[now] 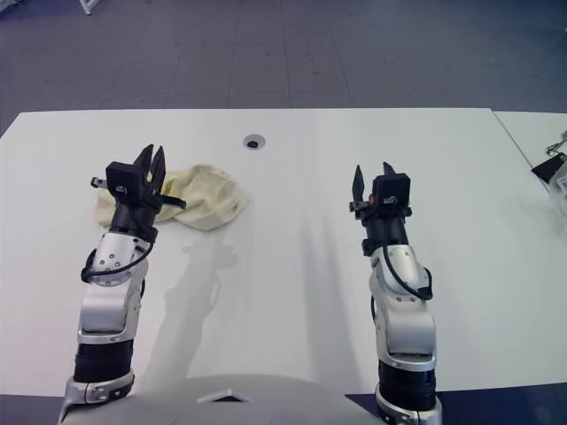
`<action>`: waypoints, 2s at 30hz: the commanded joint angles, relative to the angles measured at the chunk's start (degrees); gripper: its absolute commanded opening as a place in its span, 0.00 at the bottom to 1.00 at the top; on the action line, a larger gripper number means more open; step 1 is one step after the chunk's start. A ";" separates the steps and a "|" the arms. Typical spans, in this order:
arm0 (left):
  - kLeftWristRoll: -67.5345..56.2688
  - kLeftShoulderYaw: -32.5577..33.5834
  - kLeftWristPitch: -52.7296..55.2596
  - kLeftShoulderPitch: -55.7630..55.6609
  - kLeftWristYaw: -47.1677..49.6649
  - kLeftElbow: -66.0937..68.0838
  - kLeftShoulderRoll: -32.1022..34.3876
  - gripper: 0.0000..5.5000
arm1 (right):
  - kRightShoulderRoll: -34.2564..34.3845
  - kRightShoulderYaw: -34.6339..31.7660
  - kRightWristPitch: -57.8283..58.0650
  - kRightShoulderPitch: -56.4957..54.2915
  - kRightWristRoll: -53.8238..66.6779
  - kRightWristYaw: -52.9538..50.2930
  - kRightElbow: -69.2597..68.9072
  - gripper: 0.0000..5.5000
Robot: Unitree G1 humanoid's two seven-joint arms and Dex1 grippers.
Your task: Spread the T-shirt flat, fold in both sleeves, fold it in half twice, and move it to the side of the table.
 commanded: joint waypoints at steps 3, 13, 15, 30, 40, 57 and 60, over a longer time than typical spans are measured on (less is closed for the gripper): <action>-0.17 -0.09 -0.35 0.00 -0.07 -0.71 -0.11 0.02 | 0.15 -0.33 -0.33 -0.02 0.39 0.22 0.34 0.28; -0.14 1.72 0.84 -2.23 1.42 1.81 0.14 0.24 | 0.06 -0.52 -0.33 -1.56 0.02 -0.19 1.67 0.42; 0.03 2.06 0.94 -2.87 1.48 2.19 0.40 0.29 | 0.12 -0.58 -0.28 -1.97 0.01 -0.29 1.70 0.47; 3.50 10.35 -0.21 -14.73 1.45 27.98 14.80 0.73 | 0.19 0.87 1.70 -0.77 0.18 0.43 0.71 0.89; 8.90 5.69 -3.37 -19.07 0.02 48.19 22.20 0.98 | -0.08 0.92 3.05 -0.70 0.75 1.28 0.53 0.98; 11.97 -10.48 0.37 -7.05 -8.19 24.12 12.55 0.98 | -17.92 -2.65 4.44 -8.52 2.20 16.94 -2.80 0.98; 13.30 -14.35 -1.71 -7.00 -12.07 20.40 13.58 0.98 | -21.38 -3.04 4.56 -9.51 3.57 20.86 -2.15 0.98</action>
